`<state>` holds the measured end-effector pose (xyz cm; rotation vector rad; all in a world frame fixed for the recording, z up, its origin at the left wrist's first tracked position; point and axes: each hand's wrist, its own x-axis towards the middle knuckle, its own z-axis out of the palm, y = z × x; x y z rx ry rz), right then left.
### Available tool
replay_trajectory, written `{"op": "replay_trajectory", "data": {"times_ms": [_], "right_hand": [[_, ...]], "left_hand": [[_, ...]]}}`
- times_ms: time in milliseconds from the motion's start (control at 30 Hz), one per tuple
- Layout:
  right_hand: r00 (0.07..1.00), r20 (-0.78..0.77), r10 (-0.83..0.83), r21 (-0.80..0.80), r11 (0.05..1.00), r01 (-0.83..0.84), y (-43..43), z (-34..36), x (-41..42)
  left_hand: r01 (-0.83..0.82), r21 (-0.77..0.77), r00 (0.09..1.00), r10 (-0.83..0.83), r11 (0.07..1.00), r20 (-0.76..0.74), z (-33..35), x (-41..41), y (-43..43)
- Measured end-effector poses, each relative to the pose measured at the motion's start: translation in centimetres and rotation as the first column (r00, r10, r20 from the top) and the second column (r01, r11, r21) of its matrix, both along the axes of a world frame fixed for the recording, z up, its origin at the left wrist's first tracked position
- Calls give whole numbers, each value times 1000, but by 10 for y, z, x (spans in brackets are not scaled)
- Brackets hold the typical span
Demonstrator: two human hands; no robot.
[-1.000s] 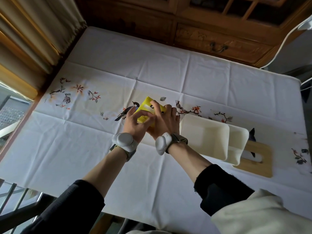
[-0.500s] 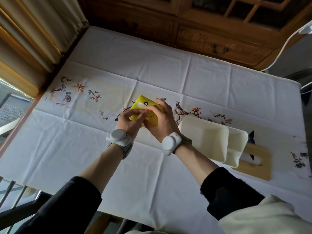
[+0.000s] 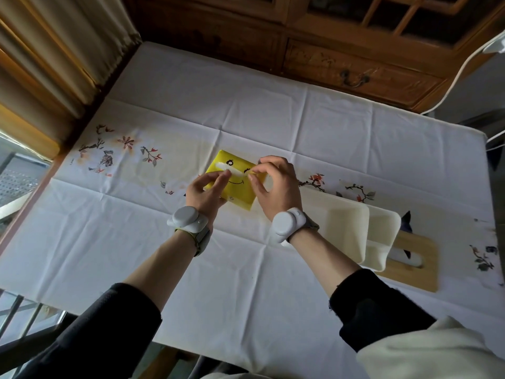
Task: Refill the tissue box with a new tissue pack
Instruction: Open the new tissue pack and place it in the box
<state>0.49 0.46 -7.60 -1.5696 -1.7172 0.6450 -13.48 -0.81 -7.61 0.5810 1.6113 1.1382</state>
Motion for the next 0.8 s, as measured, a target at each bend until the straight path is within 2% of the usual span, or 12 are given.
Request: {"op": "replay_trajectory", "data": {"times_ms": [100,267,533,800], "right_hand": [[999,-45,-19,3,1000,19,1,0,10],[994,-84,-68,20,997,70,-2,2,25],[967,-100,-234,-127,967,220,-9,-7,48],[971,-55,-231,-264,942,209,-15,-12,61]], "left_hand": [[27,40,998,-24,999,-66,-3,3,0],[10,62,999,-7,998,-44,-5,13,0],[-13,54,1000,12,998,14,-5,22,4],[21,79,1000,-22,997,16,1,38,4]]}}
